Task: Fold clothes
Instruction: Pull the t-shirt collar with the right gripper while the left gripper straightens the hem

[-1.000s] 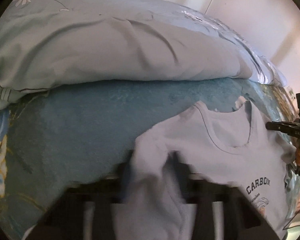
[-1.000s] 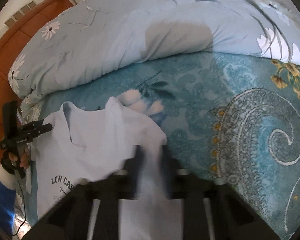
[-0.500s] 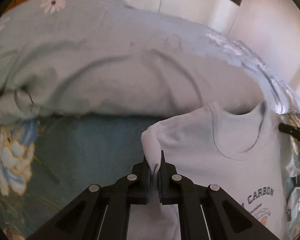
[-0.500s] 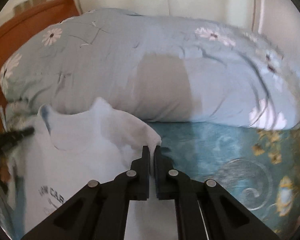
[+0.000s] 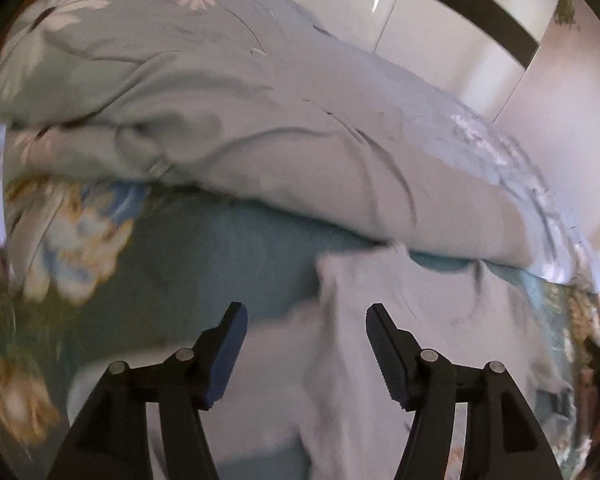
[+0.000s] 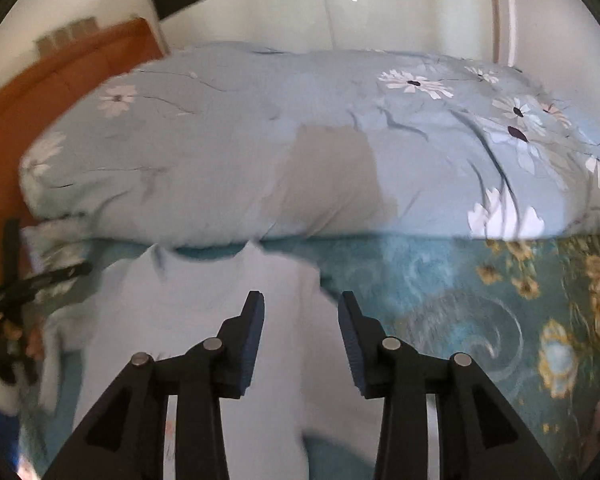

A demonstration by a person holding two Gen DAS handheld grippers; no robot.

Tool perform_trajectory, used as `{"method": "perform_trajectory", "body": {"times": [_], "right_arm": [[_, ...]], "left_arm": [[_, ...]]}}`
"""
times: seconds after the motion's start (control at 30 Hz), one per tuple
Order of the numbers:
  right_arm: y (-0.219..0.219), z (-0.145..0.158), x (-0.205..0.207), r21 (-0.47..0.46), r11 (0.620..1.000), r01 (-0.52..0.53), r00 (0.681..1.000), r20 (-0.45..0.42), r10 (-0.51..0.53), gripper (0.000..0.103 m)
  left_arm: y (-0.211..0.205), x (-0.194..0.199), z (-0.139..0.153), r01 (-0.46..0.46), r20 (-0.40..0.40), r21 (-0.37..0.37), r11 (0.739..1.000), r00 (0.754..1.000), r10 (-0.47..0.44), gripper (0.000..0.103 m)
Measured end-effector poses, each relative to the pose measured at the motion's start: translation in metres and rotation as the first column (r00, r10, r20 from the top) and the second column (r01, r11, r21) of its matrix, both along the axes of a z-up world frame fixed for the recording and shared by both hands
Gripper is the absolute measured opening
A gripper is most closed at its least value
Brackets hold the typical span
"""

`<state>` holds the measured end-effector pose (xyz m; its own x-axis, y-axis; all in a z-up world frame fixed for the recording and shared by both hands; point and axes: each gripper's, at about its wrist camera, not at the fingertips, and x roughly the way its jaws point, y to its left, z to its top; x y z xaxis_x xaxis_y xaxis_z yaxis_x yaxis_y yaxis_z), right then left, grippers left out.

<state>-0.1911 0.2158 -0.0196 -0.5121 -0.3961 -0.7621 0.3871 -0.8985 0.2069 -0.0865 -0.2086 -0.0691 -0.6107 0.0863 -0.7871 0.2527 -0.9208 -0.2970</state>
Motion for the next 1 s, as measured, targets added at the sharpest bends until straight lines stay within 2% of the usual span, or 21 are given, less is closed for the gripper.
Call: {"method": "perform_trajectory", "body": {"times": [0.1, 0.23, 0.37, 0.47, 0.5, 0.53, 0.57, 0.6, 0.67, 0.77, 0.9, 1.0], "right_arm": [[0.020, -0.020, 0.056, 0.005, 0.999, -0.038, 0.998, 0.056, 0.037, 0.042], [0.037, -0.056, 0.114, 0.015, 0.999, -0.046, 0.988, 0.147, 0.043, 0.053], [0.040, -0.085, 0.135, 0.004, 1.000, -0.027, 0.979, 0.202, 0.026, 0.053], [0.036, -0.090, 0.137, 0.018, 1.000, 0.004, 0.985, 0.171, -0.007, 0.052], [0.037, -0.090, 0.137, 0.020, 1.000, 0.021, 0.985, 0.170, -0.024, 0.050], [0.039, -0.089, 0.137, 0.023, 0.999, 0.041, 0.984, 0.170, -0.044, 0.029], [0.043, -0.090, 0.137, 0.038, 0.997, 0.063, 0.982, 0.176, -0.069, 0.001], [0.049, -0.090, 0.137, 0.033, 0.996, 0.077, 0.979, 0.184, -0.082, 0.002], [0.063, -0.079, 0.137, 0.026, 0.993, 0.115, 0.980, 0.163, -0.118, 0.002], [0.092, -0.048, 0.139, 0.046, 0.979, 0.199, 0.977, 0.070, -0.202, 0.002], [0.137, 0.014, 0.141, 0.072, 0.932, 0.354, 0.931, -0.122, -0.344, 0.002], [0.168, 0.052, 0.143, 0.024, 0.895, 0.444, 0.878, -0.211, -0.430, 0.002]], "left_arm": [[0.031, 0.037, -0.010, 0.057, -0.024, 0.103, 0.993, 0.998, -0.055, 0.071], [0.062, 0.073, -0.026, 0.068, -0.026, 0.189, 0.980, 0.998, -0.064, 0.071], [0.073, 0.103, -0.030, 0.059, -0.019, 0.280, 0.958, 0.998, -0.056, 0.071], [0.077, 0.114, -0.022, 0.063, -0.028, 0.276, 0.959, 0.998, -0.057, 0.071], [0.078, 0.119, -0.017, 0.060, -0.040, 0.255, 0.965, 0.998, -0.052, 0.071], [0.078, 0.123, -0.011, 0.062, -0.057, 0.240, 0.969, 0.997, -0.050, 0.071], [0.076, 0.127, -0.008, 0.061, -0.066, 0.236, 0.970, 0.997, -0.047, 0.071], [0.076, 0.131, -0.002, 0.061, -0.081, 0.233, 0.970, 0.996, -0.043, 0.071], [0.076, 0.135, 0.004, 0.068, -0.097, 0.236, 0.969, 0.994, -0.046, 0.071], [0.081, 0.132, 0.007, 0.075, -0.111, 0.231, 0.970, 0.993, -0.051, 0.071], [0.086, 0.132, 0.007, 0.094, -0.116, 0.245, 0.965, 0.991, -0.068, 0.071], [0.091, 0.133, 0.006, 0.106, -0.118, 0.241, 0.965, 0.990, -0.079, 0.071]]}}
